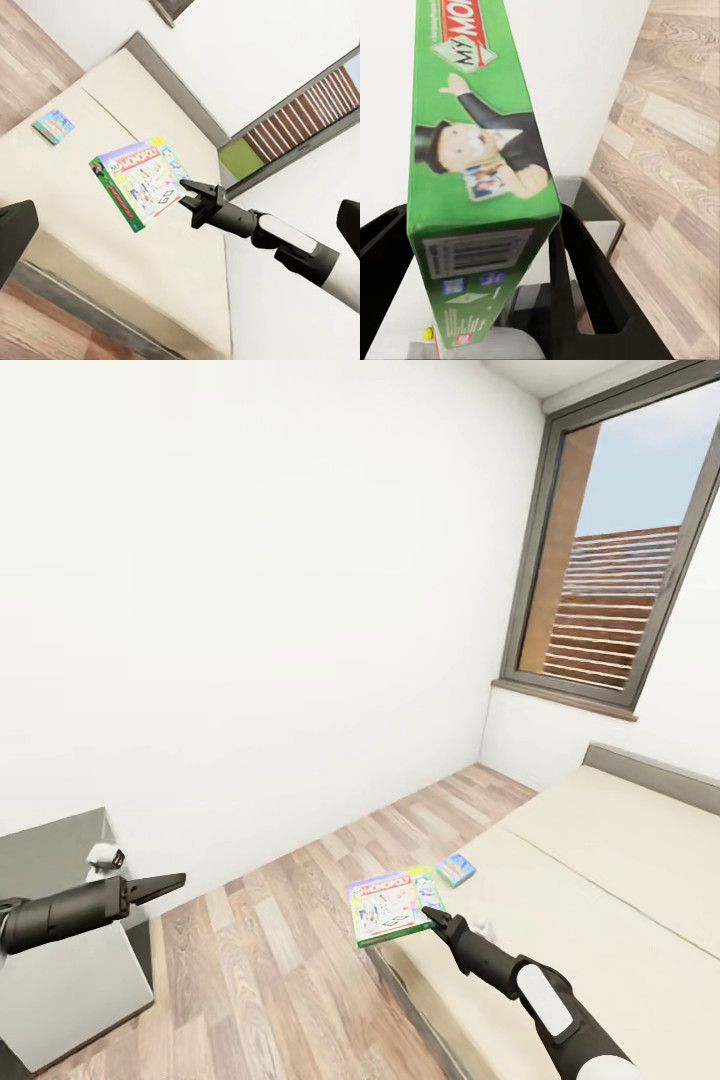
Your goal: Put all the toys in the child's room - the three board games (two on the bed and one on the table), the two jigsaw puzzles on the table, and the tennis ball on the table - inside the toy box on the table in the child's room.
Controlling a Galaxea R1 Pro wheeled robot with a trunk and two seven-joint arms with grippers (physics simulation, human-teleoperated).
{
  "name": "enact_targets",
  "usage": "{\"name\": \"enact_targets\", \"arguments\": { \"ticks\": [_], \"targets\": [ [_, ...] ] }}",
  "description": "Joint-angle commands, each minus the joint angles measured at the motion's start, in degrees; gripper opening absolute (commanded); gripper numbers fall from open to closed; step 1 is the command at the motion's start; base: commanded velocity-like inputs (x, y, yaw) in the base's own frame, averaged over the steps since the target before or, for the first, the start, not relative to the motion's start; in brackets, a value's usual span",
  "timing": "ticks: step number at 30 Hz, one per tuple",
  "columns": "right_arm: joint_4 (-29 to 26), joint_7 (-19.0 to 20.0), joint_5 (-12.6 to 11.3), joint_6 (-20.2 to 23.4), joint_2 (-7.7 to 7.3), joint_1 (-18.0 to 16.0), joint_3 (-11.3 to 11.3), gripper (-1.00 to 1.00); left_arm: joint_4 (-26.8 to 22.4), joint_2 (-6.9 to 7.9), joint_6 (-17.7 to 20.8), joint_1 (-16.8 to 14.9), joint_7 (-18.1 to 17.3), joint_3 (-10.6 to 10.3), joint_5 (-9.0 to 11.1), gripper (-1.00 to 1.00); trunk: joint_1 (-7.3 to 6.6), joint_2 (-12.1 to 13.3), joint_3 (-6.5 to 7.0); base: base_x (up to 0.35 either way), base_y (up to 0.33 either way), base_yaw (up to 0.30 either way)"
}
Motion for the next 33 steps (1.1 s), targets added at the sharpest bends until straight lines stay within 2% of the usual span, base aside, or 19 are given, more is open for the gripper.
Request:
{"name": "enact_targets", "arguments": {
  "ticks": [1, 16, 33],
  "targets": [
    [-0.02, 0.04, -0.31, 0.47, 0.01, 0.00, -0.21, -1.00, 0.02, 0.00, 0.61, -0.03, -0.21, 0.01, -0.06, 1.00, 0.02, -0.04, 0.01, -0.039, -0.002, 0.274],
    [0.04, 0.06, -0.34, 0.47, 0.01, 0.00, -0.20, -1.00, 0.02, 0.00, 0.78, -0.03, -0.21, -0.11, -0.12, 1.00, 0.02, -0.04, 0.40, -0.006, 0.000, 0.254],
    [-0.02, 0.12, -0.39, -0.90, -0.05, 0.00, -0.40, -1.00, 0.02, 0.00, 0.65, -0.03, -0.21, -0.03, -0.07, 1.00, 0.02, -0.04, 0.42, 0.000, 0.000, 0.017]
  ]
}}
